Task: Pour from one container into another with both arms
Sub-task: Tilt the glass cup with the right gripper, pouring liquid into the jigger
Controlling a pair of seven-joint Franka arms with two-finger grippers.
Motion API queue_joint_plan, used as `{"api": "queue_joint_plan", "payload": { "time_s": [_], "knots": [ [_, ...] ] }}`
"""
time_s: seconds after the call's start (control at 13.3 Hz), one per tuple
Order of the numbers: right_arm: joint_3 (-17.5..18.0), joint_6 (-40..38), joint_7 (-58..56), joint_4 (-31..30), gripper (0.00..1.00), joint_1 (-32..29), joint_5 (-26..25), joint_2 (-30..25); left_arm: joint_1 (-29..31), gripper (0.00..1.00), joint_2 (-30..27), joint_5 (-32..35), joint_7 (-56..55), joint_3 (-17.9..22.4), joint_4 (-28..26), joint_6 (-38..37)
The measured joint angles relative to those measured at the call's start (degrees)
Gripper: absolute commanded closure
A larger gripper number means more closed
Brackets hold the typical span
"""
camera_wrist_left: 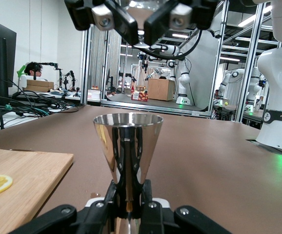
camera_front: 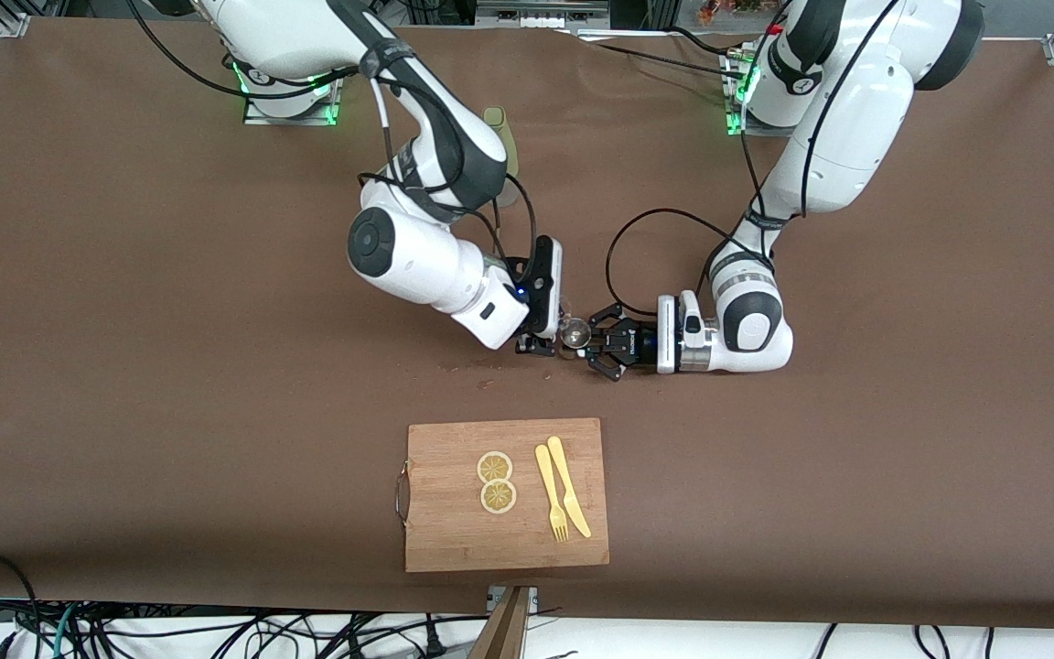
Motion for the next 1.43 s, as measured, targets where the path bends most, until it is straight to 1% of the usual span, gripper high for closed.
{"api": "queue_joint_plan", "payload": {
  "time_s": [0.6, 0.97, 1.27, 1.43],
  "knots": [
    [-0.16, 0.02, 0.94, -0.73, 1.0, 0.49, -5.42, 0.1, -1.13, 1.0, 0.01, -0.36, -0.02, 0.0, 1.08, 0.77],
    [-0.16, 0.02, 4.17, -0.83, 1.0, 1.11, -13.19, 0.11, -1.37, 1.0, 0.01, -0.4, -0.02, 0.0, 1.18, 0.92],
    [-0.17, 0.02, 6.11, -0.83, 1.0, 1.61, -17.37, 0.11, -1.39, 1.0, 0.01, -0.4, -0.02, 0.0, 1.22, 0.99],
    [-0.17, 0.02, 6.38, -0.83, 1.0, 1.83, -18.37, 0.11, -1.39, 1.0, 0.02, -0.4, -0.02, 0.0, 1.23, 1.02]
  ]
}}
